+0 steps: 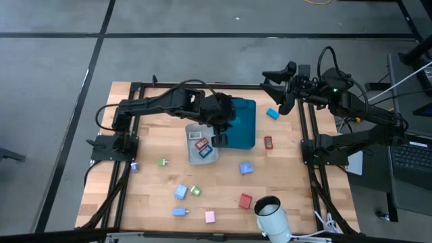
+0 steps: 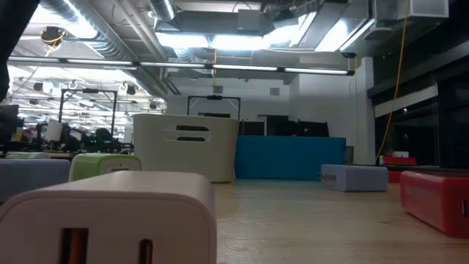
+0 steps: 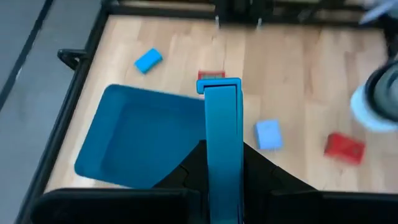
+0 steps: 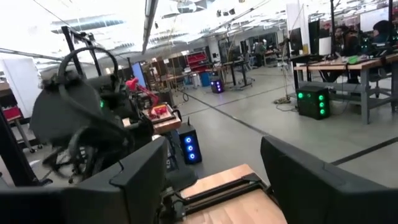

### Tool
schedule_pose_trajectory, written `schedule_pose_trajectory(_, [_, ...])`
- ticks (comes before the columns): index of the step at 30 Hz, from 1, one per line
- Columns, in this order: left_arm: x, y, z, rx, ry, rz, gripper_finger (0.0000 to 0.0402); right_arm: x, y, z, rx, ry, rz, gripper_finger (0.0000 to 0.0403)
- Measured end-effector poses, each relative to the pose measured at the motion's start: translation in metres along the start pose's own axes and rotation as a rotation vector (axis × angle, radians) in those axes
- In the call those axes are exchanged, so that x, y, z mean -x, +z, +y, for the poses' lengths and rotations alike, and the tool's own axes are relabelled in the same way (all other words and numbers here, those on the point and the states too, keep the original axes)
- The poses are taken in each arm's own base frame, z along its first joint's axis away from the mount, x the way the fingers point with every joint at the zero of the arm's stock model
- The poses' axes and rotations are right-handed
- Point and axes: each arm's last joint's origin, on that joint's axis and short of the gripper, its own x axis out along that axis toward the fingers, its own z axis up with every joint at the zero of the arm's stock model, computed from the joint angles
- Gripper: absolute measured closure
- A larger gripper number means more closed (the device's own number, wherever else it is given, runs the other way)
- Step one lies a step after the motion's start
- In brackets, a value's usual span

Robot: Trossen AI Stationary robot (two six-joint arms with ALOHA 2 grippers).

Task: Pick & Place Office items
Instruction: Put the left light blue timer into the gray bin

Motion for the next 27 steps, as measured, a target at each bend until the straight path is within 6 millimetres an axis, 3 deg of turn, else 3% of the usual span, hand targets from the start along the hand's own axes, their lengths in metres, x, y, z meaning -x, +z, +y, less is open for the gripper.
schedule_pose_trajectory(4, [0.059,0.016,-0.003,0.06,0.008,-0.307,0.0358,0.0,-0.001,0.0,0.0,0.011,0.013,0.0137])
schedule_pose_trajectory(7, [0.081,0.018,-0.008,0.0,0.094,-0.405,0.0358,0.0,-0.002,0.0,-0.002,0.01,0.019,0.0137])
schedule_pose_trajectory(12, [0.045,0.005,-0.013,-0.004,0.179,-0.353,0.0358,0.0,-0.002,0.0,-0.022,0.009,0.02,0.0137])
schedule_pose_trajectory(17, [0.014,-0.003,-0.021,0.125,0.097,-0.635,0.0358,0.0,-0.003,0.0,-0.033,0.006,0.032,0.0137])
schedule_pose_trajectory(22, [-0.019,-0.056,-0.01,0.199,0.207,-0.541,0.0358,0.0,-0.005,-0.001,-0.077,0.001,0.05,0.0137])
schedule_pose_trajectory(27, [-0.051,-0.128,0.009,0.34,0.263,-0.416,0.0358,0.0,-0.005,-0.001,-0.096,-0.001,0.055,0.0137])
